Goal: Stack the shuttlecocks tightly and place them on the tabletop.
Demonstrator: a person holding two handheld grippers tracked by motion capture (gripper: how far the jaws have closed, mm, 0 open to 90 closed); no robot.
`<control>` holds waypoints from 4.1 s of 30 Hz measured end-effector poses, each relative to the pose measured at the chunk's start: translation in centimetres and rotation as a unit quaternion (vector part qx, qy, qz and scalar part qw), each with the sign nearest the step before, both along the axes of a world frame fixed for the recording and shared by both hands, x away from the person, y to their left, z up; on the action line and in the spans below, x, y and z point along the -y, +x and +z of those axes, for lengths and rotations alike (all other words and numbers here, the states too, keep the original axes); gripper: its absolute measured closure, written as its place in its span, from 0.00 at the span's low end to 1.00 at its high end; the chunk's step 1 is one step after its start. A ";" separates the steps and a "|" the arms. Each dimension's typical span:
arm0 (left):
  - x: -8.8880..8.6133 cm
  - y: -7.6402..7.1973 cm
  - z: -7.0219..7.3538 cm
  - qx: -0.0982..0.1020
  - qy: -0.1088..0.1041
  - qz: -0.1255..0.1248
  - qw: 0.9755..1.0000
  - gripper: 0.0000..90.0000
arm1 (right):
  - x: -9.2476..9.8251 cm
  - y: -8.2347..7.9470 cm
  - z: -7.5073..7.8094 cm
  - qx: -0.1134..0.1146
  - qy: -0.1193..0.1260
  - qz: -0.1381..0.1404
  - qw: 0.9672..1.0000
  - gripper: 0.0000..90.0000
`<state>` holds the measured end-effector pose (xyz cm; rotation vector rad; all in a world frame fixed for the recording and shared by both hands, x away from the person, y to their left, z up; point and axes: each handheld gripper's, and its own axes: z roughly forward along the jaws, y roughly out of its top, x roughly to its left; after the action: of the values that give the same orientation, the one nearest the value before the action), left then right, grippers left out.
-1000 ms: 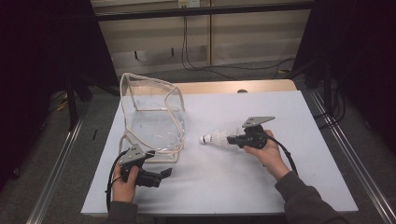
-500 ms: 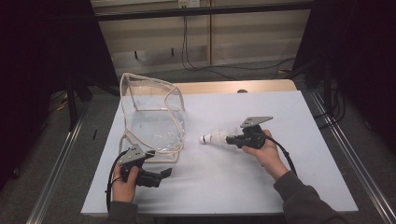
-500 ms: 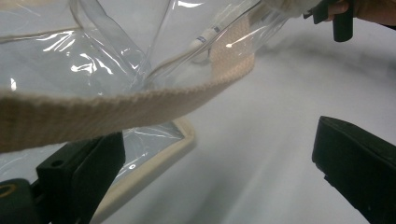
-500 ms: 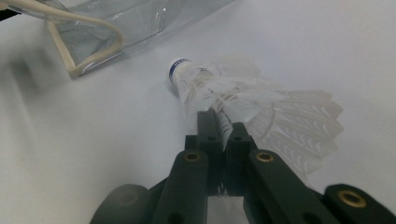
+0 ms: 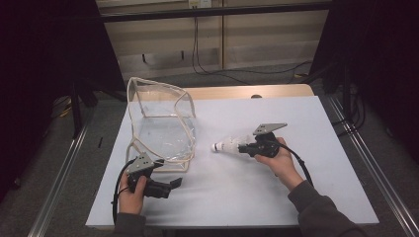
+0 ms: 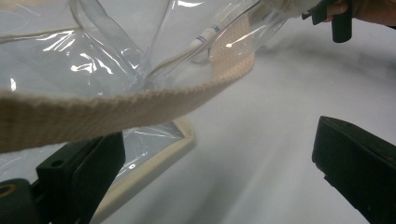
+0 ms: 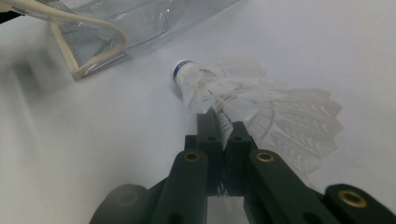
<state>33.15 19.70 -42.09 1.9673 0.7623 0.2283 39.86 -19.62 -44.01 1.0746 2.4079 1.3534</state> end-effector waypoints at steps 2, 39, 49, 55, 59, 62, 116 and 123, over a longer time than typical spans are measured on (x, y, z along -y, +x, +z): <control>0.0 0.0 0.0 0.000 0.000 0.000 1.000 0.03 | 0.0 0.0 0.0 0.000 0.000 0.001 1.000 0.99; 0.0 0.0 0.0 -0.001 -0.001 0.000 1.000 0.03 | -0.7 -0.1 -0.5 -0.008 -0.013 0.011 1.000 0.97; 0.0 0.0 0.0 -0.001 -0.001 -0.001 1.000 0.03 | -0.6 -0.2 -0.4 -0.011 -0.025 0.007 1.000 0.87; -0.1 0.0 0.1 -0.001 0.000 -0.001 1.000 0.03 | -0.3 -0.4 -0.2 -0.019 -0.030 0.009 0.999 0.83; -0.1 -0.1 0.1 0.000 -0.001 -0.001 1.000 0.03 | 0.0 -0.7 -0.3 -0.028 -0.036 0.011 0.999 0.83; -0.1 0.0 0.1 0.001 0.000 0.000 1.000 0.03 | 0.4 -0.8 -0.4 -0.034 -0.030 0.011 0.999 0.92; -0.1 -0.1 0.2 0.003 -0.001 0.000 1.000 0.03 | 0.3 -1.8 0.4 -0.023 -0.003 0.009 1.000 0.69; -0.1 -0.1 0.3 0.004 0.001 -0.001 1.000 0.03 | 0.5 -1.8 0.5 -0.025 0.001 -0.001 1.000 0.58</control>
<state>33.06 19.78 -41.84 1.9671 0.7552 0.2361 38.06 -20.16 -43.47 1.1226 2.4405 1.3435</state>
